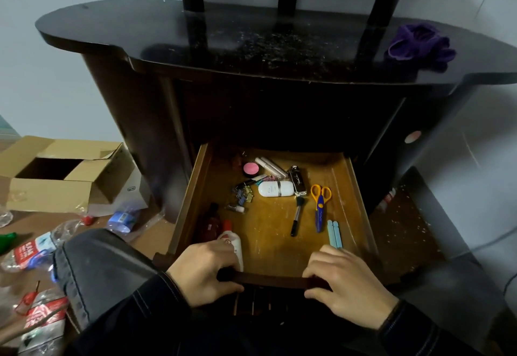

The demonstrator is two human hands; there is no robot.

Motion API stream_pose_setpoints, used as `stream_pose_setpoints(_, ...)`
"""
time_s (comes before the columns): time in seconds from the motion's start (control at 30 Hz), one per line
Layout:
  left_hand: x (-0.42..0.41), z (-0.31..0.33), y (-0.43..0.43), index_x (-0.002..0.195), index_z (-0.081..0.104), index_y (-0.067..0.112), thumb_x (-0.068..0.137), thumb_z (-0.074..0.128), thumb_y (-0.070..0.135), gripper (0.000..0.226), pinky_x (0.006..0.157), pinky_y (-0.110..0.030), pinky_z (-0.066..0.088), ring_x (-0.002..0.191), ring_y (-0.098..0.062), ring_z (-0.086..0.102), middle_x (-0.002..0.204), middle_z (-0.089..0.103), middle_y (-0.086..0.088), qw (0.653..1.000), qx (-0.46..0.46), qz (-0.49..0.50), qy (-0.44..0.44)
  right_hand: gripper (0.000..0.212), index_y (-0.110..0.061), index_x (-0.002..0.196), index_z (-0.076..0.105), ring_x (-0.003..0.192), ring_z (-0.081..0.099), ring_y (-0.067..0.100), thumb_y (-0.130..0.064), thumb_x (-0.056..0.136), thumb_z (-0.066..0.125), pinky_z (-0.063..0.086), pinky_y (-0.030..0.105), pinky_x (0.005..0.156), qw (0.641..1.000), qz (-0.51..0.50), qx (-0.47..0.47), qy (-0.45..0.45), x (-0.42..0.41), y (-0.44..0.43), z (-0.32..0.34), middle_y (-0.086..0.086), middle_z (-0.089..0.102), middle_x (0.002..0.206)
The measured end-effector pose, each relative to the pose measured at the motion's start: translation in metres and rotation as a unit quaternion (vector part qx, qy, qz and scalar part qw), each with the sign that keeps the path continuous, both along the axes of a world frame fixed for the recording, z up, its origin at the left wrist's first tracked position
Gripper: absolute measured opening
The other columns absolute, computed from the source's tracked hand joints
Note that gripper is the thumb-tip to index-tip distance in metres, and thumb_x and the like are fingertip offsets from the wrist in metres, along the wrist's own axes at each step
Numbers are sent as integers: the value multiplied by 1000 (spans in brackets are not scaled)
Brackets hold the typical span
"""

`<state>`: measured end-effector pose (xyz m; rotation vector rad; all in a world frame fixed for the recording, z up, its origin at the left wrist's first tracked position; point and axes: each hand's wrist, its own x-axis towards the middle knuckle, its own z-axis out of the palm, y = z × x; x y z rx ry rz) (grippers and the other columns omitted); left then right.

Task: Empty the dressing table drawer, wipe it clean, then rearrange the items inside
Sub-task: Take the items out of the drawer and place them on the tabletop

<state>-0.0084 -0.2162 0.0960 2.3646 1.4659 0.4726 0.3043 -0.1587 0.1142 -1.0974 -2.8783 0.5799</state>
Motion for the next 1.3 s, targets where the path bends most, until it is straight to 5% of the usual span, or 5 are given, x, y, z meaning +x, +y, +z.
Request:
stream_pose_setpoints(0.23, -11, 16, 37, 92, 73, 26, 87, 58, 62, 39, 81, -28, 54, 85, -3, 66, 90, 71, 10, 967, -168, 129, -142, 23, -37, 102, 70, 99, 59, -5, -53, 93, 57, 51, 24, 90, 975, -88, -204, 32, -20, 33, 8, -20, 66, 100)
stream_pose_setpoints(0.57, 4, -39, 96, 145, 26, 12, 90, 66, 30, 70, 101, -45, 48, 122, -41, 54, 140, 40, -20, 902, -273, 301, 143, 71, -10, 154, 30, 125, 55, 26, -35, 97, 63, 50, 35, 95, 951, -151, -262, -72, -160, 79, -62, 11, 43, 152)
stream_pose_setpoints(0.9, -6, -40, 100, 142, 31, 7, 86, 65, 19, 67, 96, -36, 47, 122, -34, 55, 137, 48, -19, 881, -347, 319, 45, 32, -11, 118, 56, 100, 61, 24, -35, 98, 61, 48, 34, 80, 914, -271, -302, 15, -179, 82, -79, 7, 62, 108)
stream_pose_setpoints(1.07, -12, 4, 85, 134, 46, 18, 78, 76, 25, 64, 85, -26, 53, 106, -18, 57, 122, 49, -1, 921, -252, 290, -57, 25, -20, 101, 63, 88, 69, 16, -23, 81, 77, 60, 34, 76, 935, -207, -239, 163, -117, 85, 5, 0, 69, 97)
stream_pose_setpoints(1.3, -2, 153, 86, 152, 35, 29, 81, 75, 10, 84, 96, -14, 48, 118, -1, 60, 132, 62, 15, 908, 104, 147, -377, 21, -29, 100, 75, 81, 72, 8, -34, 79, 75, 54, 20, 62, 840, -135, -101, 516, -95, 128, 184, -4, 76, 95)
